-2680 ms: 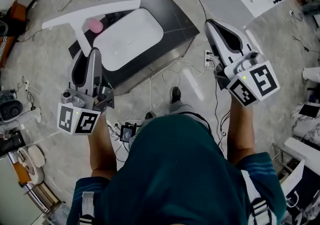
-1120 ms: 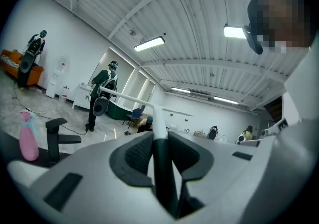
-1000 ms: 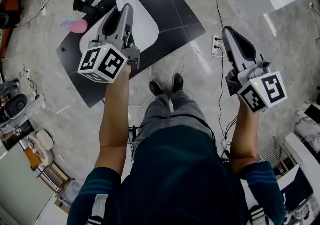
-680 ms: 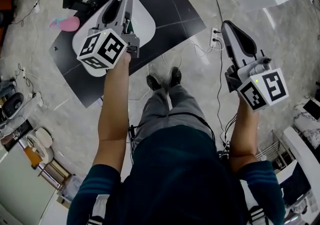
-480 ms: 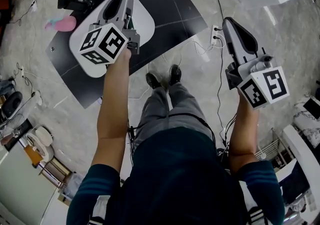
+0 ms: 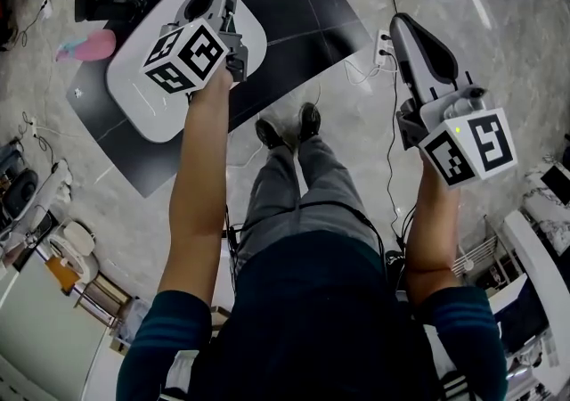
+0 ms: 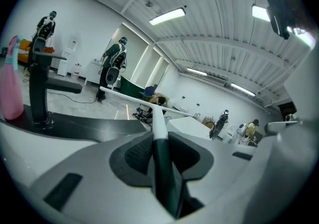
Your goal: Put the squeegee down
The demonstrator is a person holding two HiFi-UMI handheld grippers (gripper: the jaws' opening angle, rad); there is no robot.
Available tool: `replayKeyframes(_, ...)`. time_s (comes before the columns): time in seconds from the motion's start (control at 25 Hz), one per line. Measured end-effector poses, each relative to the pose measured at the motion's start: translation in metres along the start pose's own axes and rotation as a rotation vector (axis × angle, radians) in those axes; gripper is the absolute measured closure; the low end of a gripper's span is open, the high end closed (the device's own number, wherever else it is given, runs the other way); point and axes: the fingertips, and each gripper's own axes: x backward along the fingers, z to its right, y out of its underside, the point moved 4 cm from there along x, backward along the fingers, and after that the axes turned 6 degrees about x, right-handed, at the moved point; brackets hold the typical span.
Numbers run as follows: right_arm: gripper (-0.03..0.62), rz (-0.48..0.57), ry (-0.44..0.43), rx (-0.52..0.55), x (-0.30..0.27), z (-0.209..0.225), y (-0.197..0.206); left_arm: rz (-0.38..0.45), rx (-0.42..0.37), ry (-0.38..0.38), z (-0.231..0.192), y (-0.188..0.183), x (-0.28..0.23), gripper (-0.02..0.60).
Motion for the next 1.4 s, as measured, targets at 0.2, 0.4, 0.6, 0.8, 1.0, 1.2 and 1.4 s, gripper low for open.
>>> replayKeyframes(0.2, 0.591, -0.026, 0.012, -0.021, -0.004, 0.012, 0.017, -0.047, 0.016, -0.023, -0.015, 0.022, -0.025, 0.485)
replayKeyframes(0.4, 0.591, -0.044, 0.025, -0.040, -0.005, 0.019, 0.027, -0.094, 0.022, -0.052, -0.029, 0.040, -0.042, 0.485)
replayKeyframes(0.6, 0.591, -0.049, 0.036, -0.056, -0.005, 0.022, 0.035, -0.132, 0.033, -0.077, -0.041, 0.054, -0.055, 0.485)
replayKeyframes(0.8, 0.590, -0.053, 0.046, -0.065, -0.002, 0.025, 0.039, -0.158, 0.055, -0.089, -0.047, 0.065, -0.065, 0.483)
replayKeyframes(1.0, 0.591, -0.054, 0.043, -0.071, 0.000, 0.025, 0.039, -0.181, 0.042, -0.122, -0.051, 0.073, -0.070, 0.483)
replayKeyframes(1.2, 0.591, -0.053, 0.039, -0.072, -0.002, 0.021, 0.038, -0.202, 0.029, -0.130, -0.057, 0.081, -0.072, 0.483)
replayKeyframes(1.4, 0.590, -0.046, 0.038, -0.065, -0.001, 0.017, 0.034, -0.225, 0.000, -0.129, -0.059, 0.088, -0.074, 0.480)
